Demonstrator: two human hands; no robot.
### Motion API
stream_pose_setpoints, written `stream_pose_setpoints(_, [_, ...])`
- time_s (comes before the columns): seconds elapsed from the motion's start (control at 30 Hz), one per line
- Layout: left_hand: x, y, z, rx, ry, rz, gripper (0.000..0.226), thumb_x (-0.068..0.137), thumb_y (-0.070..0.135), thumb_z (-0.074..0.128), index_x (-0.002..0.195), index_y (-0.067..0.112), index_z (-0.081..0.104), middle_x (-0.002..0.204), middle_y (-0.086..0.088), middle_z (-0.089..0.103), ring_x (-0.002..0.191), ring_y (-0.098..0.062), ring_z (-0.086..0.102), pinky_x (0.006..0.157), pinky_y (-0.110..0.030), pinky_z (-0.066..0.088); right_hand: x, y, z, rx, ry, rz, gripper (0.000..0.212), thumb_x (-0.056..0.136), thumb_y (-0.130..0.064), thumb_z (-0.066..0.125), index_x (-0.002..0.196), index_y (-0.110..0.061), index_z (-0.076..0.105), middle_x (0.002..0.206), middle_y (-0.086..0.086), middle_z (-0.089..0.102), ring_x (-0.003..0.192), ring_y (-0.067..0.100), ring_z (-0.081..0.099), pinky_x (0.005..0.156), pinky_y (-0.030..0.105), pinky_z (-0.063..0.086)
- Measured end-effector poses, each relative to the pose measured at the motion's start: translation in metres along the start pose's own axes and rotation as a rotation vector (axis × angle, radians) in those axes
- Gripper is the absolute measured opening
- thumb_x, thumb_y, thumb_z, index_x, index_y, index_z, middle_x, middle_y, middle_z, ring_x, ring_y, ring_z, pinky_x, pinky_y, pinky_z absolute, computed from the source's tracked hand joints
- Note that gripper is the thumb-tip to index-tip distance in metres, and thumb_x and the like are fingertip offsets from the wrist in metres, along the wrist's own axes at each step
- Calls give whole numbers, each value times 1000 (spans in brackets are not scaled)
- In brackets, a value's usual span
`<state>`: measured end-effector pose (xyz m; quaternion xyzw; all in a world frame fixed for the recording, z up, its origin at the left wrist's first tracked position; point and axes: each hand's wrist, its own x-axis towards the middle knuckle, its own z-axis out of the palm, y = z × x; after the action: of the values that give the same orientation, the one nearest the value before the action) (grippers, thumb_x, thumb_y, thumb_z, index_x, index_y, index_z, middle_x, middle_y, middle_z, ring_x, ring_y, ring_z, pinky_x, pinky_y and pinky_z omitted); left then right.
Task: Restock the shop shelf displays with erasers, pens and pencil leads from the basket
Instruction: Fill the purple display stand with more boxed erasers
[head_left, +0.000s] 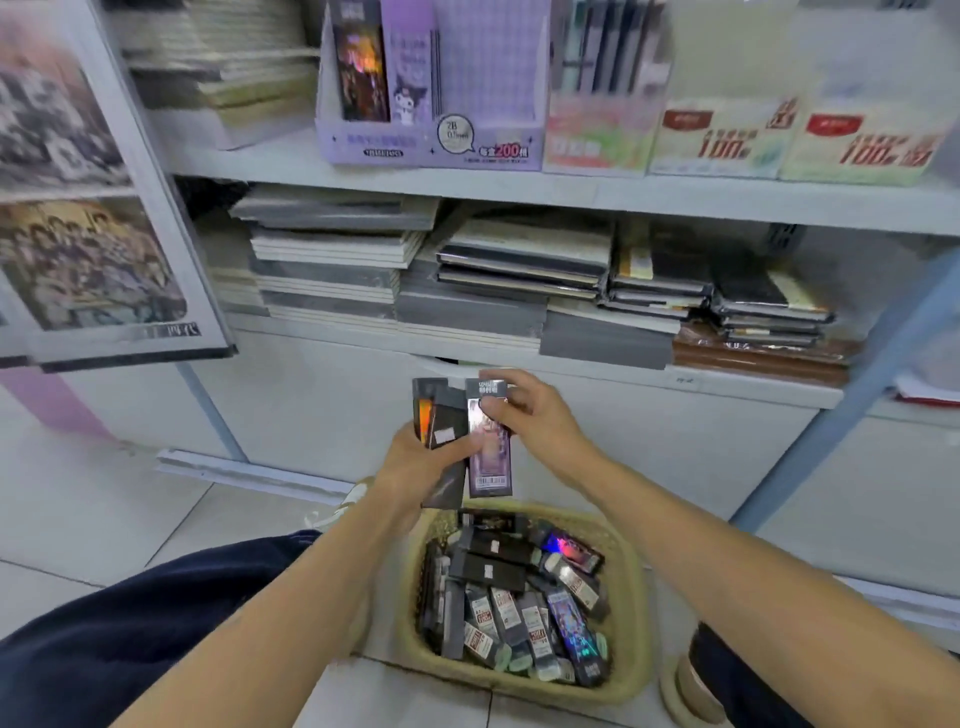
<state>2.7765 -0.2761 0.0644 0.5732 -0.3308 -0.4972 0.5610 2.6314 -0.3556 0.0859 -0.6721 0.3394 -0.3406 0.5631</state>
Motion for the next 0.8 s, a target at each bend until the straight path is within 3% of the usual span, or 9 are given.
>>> stream_pose_setpoints(0.07, [-4,34,1,-13,-29,40,37,78,19,78,109,3,68,97,-13,75,86,-27,72,71,-35,60,9,-35,-5,-29,-1,-53,29,92,-8,63,120,-10,58,103,14,71,79,12,67,70,22,53])
stream_pose_setpoints(0.17, [-4,90,-3,-121,-23,68,22,93,20,63,108,5,65,84,-7,76,67,-17,70,55,-27,56,24,-94,-14,-30,41,-144,23,91,-9,64,111,-16,57,101,10,71,79,11,68,68,22,54])
stream_pose_setpoints(0.33, [3,187,-23,-222,64,213,21,93,12,59,110,0,57,68,-4,73,53,-12,68,45,-25,53,54,-202,-24,-6,139,-354,17,92,-9,63,99,-21,53,101,14,70,84,18,70,73,31,59])
stream_pose_setpoints(0.43, [7,229,-37,-179,77,313,25,91,15,64,113,2,60,73,-4,73,59,-13,70,48,-25,54,73,-250,-23,-31,204,-478,19,93,-6,61,93,-21,50,104,17,68,88,23,70,73,32,59])
stream_pose_setpoints(0.57, [18,259,-58,-143,83,429,18,90,15,66,102,2,68,74,-6,75,63,-14,70,51,-22,54,104,-284,-12,-93,236,-580,26,93,1,58,89,-21,46,103,17,66,92,24,68,73,32,60])
stream_pose_setpoints(0.7, [33,271,-73,-161,135,487,7,89,17,69,87,10,70,72,-6,75,64,-14,71,64,-30,56,136,-289,5,-257,234,-593,19,93,-1,58,96,-15,45,101,20,68,95,32,67,83,50,56])
stream_pose_setpoints(0.8, [45,273,-82,-169,147,490,7,87,18,71,85,11,71,77,-7,76,69,-16,73,71,-36,55,157,-283,14,-454,238,-610,17,92,-6,60,100,-12,46,96,19,69,89,35,66,83,54,51])
